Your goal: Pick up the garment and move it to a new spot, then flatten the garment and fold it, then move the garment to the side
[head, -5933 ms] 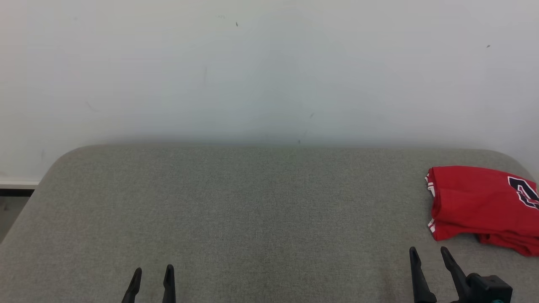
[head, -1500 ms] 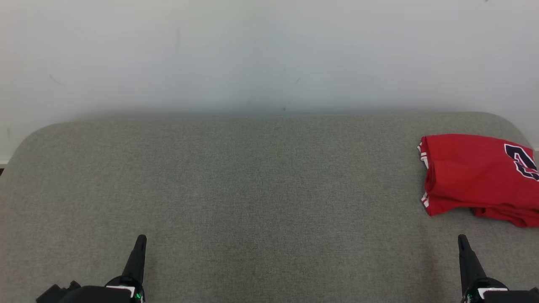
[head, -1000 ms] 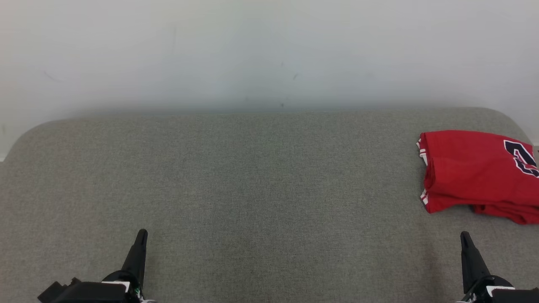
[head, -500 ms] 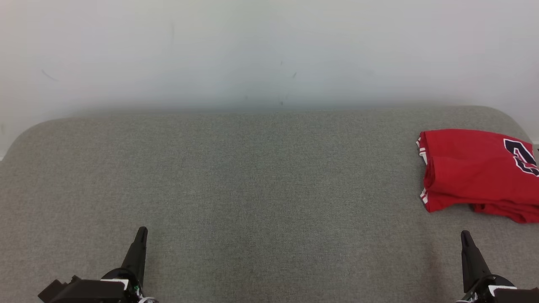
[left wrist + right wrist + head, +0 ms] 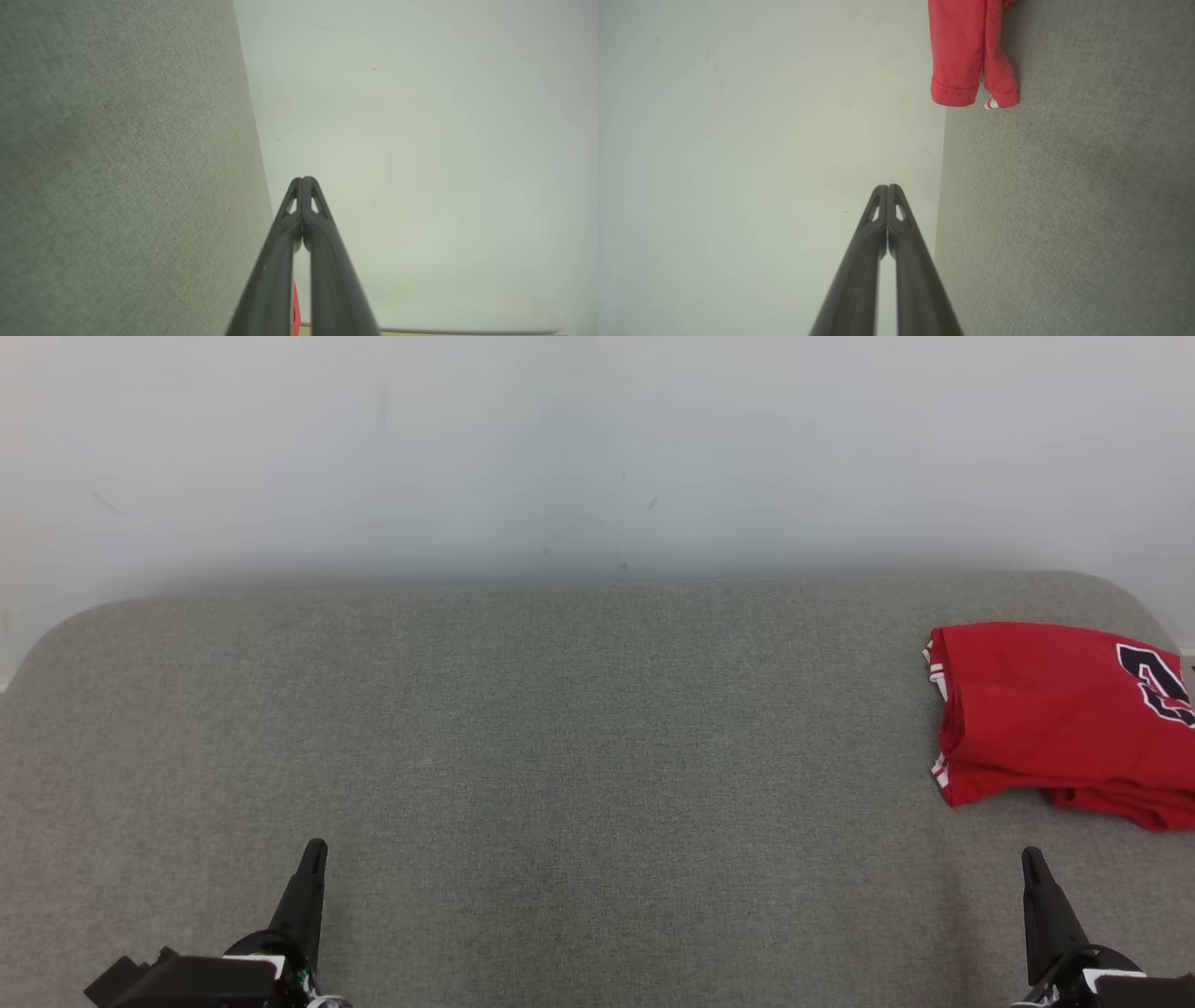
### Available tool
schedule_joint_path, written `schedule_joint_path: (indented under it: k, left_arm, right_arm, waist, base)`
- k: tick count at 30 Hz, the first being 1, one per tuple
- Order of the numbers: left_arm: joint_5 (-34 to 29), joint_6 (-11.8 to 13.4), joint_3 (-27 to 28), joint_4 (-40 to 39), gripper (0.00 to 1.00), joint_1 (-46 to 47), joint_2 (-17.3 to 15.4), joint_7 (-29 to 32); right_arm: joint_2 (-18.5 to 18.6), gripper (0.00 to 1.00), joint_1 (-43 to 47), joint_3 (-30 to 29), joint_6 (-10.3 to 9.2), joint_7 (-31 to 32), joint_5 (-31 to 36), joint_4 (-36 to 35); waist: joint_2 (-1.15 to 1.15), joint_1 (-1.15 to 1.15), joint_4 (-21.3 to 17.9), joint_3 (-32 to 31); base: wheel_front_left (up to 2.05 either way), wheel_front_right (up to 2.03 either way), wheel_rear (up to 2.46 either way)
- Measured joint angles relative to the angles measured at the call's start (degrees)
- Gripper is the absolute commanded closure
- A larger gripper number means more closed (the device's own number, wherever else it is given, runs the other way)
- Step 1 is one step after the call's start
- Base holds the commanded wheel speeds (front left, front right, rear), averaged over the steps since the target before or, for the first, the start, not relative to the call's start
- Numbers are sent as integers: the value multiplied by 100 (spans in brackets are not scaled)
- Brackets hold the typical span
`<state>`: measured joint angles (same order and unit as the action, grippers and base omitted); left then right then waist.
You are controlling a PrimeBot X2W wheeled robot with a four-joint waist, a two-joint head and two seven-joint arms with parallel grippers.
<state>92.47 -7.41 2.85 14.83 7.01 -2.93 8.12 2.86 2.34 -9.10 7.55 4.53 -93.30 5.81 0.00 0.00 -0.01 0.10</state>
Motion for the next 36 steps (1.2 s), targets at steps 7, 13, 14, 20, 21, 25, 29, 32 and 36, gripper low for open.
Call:
schedule_joint_path:
  k: [7,13,14,20,21,25,29,32,36]
  left_arm:
    - [0,0,0,0,100,1,1,0]
    - [0,0,0,0,100,1,1,0]
    - [0,0,0,0,100,1,1,0]
    - [0,0,0,0,100,1,1,0]
    - [0,0,0,0,100,1,1,0]
    - [0,0,0,0,100,1,1,0]
    - [0,0,-1,0,100,1,1,0]
    - [0,0,-1,0,100,1,1,0]
    - [0,0,-1,0,100,1,1,0]
  right_arm:
    - [0,100,0,0,0,0,0,0]
    - [0,100,-1,0,0,0,0,0]
    - [0,100,-1,0,0,0,0,0]
    - [0,100,-1,1,0,0,0,0]
    - [-1,100,-1,1,0,0,0,0]
    - [0,100,-1,1,0,0,0,0]
    - [0,100,-1,0,0,0,0,0]
    - [-1,100,-1,0,0,0,0,0]
    - [0,100,-1,1,0,0,0,0]
  waist:
    - [0,0,0,0]
    - [0,0,0,0]
    - [0,0,0,0]
    - [0,0,0,0]
    - [0,0,0,0]
    - [0,0,0,0]
    - [0,0,0,0]
    - [0,0,0,0]
    - [0,0,0,0]
  base:
    - [0,0,0]
    - [0,0,0]
    - [0,0,0]
    - [0,0,0]
    - [0,0,0]
    - [0,0,0]
    - [0,0,0]
    - [0,0,0]
    - [0,0,0]
